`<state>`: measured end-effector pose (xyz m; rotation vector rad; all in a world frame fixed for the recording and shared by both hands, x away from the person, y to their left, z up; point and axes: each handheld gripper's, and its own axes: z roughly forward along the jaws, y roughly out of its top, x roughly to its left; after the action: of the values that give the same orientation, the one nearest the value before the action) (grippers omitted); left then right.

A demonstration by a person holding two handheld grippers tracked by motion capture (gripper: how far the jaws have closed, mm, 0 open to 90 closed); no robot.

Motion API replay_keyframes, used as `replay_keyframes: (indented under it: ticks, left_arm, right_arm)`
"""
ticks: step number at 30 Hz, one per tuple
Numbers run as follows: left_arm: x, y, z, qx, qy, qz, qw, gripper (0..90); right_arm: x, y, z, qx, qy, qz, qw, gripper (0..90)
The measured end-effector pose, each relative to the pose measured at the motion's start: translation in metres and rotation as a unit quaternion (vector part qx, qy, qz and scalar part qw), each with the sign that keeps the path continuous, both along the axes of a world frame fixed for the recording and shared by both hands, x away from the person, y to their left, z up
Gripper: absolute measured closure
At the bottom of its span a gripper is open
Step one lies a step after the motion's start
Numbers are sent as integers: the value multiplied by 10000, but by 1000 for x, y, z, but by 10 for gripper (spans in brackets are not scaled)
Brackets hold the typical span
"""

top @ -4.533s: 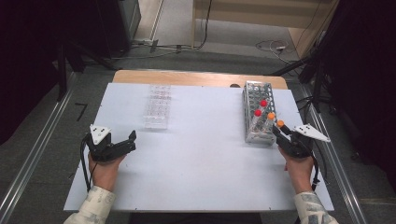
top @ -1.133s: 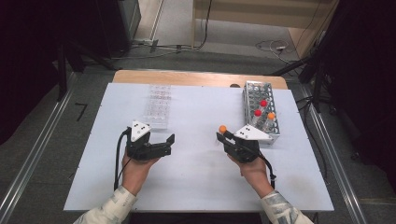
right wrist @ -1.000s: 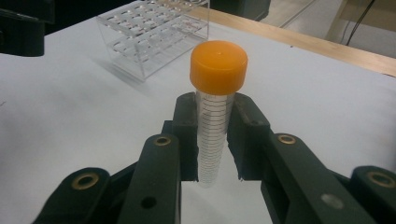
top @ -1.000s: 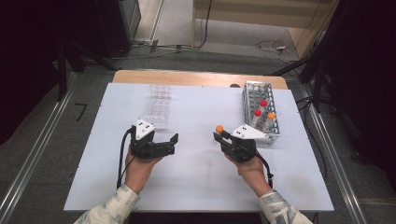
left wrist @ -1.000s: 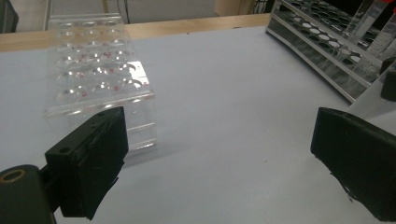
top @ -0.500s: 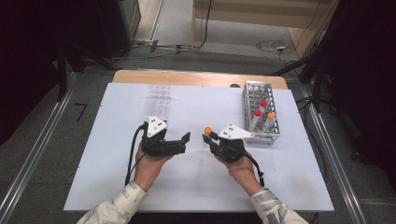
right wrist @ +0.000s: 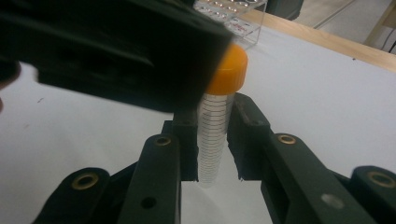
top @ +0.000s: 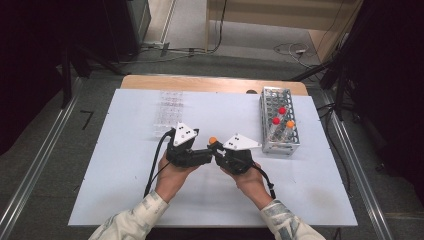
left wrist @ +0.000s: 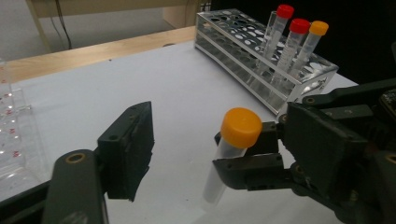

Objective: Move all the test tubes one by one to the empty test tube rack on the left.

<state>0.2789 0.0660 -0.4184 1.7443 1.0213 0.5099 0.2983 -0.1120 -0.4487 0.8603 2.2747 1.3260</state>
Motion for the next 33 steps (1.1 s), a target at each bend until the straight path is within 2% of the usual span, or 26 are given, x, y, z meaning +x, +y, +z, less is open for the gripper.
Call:
replay_keyframes:
  ticks: [5, 7, 16, 28, 29, 32, 33]
  left_arm:
    - [1, -5, -2, 93, 29, -87, 9999, 371]
    - [1, -6, -2, 141, -7, -76, 9999, 452]
    - [0, -7, -1, 149, -76, -256, 9995, 653]
    - [0, -8, -2, 256, -119, -272, 9992, 703]
    - [0, -8, -2, 252, -121, -275, 9992, 703]
    - [0, -7, -1, 232, -131, -273, 9993, 703]
    - [0, -7, -1, 232, -131, -273, 9993, 703]
  right_arm:
    - [-1, 2, 1, 26, -5, 35, 10000, 714]
    - [-1, 1, 1, 28, -9, 31, 10000, 714]
    - [-1, 1, 1, 24, -18, 44, 10000, 714]
    - [0, 1, 1, 28, -2, 44, 10000, 711]
    - [0, 1, 1, 28, 10, 40, 10000, 700]
    - [0, 1, 1, 56, 76, 135, 9999, 561]
    - [0, 1, 1, 56, 76, 135, 9999, 561]
